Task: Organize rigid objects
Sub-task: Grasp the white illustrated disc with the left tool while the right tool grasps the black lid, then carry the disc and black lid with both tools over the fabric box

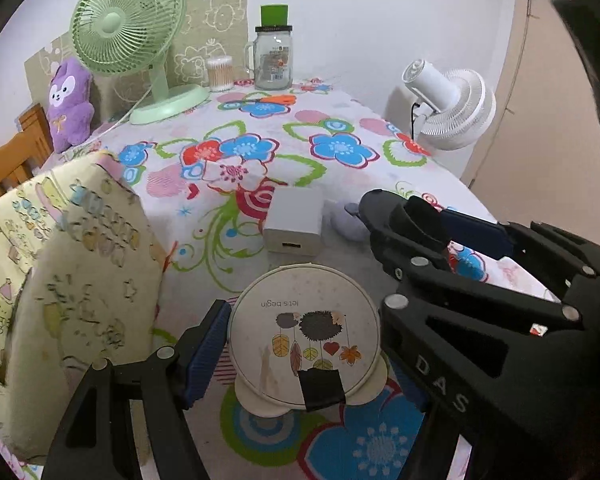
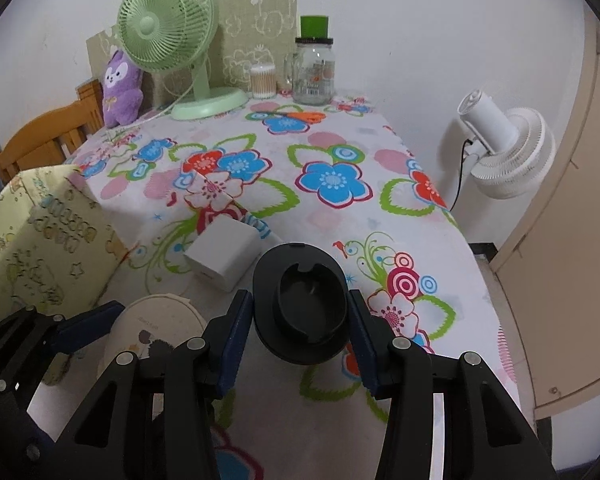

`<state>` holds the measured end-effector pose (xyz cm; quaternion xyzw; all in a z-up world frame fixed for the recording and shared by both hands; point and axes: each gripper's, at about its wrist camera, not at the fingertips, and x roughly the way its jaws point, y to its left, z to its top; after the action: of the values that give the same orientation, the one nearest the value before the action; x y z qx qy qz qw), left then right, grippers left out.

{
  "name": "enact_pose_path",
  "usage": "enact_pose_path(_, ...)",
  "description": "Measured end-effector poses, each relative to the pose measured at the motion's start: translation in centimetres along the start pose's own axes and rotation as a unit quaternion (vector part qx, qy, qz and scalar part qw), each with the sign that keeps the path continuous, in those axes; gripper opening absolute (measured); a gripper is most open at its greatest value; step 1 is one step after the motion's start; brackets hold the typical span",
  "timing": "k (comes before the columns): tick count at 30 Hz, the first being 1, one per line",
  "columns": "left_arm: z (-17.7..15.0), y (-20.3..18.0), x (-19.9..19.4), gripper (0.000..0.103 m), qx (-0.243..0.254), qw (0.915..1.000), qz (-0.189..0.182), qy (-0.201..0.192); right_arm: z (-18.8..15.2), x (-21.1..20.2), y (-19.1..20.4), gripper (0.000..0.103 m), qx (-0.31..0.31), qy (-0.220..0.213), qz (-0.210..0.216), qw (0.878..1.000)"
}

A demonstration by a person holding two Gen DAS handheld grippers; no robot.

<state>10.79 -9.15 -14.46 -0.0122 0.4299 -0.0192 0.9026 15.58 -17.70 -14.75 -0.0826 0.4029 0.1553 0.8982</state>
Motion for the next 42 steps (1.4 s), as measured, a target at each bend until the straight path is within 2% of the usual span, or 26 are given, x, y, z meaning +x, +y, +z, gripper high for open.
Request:
enact_pose_path(19, 1.1, 0.8, -6.1, 0.076, 0.017, 0.9988, -0.026, -0.037, 1.3, -7.3, 1.1, 0.050, 0.028, -0.050, -0.021, 0.998)
enact_pose_path(29, 1.5, 1.9, -7.9, 0.076, 0.020, 0.9983, -0.038, -0.039, 1.6, -9.5, 1.9, 0.050, 0.041, -0.053, -0.018, 0.998)
enact_pose_path(42, 2.1, 4.7, -9.7, 0.076, 0.016, 0.9983, -0.019, -0.053, 2.5, -11.3, 4.0, 0.050, 0.033, -0.066, -0.024, 0.997)
